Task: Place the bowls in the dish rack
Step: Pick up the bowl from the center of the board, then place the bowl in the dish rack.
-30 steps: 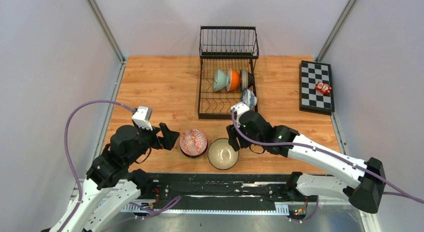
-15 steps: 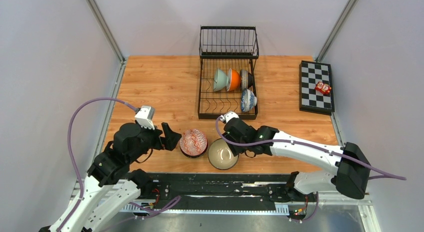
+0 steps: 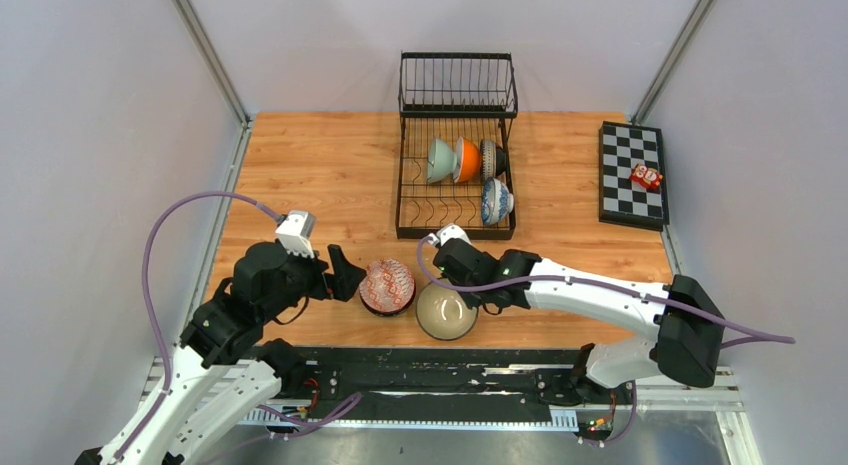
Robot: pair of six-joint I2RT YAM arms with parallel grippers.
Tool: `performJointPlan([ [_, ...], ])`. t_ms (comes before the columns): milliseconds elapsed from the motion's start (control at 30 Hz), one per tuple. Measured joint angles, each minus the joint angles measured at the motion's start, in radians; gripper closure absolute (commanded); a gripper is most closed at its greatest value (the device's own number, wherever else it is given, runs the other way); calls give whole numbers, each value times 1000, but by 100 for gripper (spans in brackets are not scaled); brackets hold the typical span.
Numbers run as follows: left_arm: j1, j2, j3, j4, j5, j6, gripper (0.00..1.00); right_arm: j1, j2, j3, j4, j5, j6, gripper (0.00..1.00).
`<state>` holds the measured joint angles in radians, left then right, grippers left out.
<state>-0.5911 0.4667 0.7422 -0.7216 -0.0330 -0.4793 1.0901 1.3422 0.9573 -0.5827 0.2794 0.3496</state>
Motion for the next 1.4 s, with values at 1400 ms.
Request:
performJointPlan([
  [1400, -342, 350, 54, 166, -51, -86, 20, 110, 12, 347, -184, 152, -93, 97],
])
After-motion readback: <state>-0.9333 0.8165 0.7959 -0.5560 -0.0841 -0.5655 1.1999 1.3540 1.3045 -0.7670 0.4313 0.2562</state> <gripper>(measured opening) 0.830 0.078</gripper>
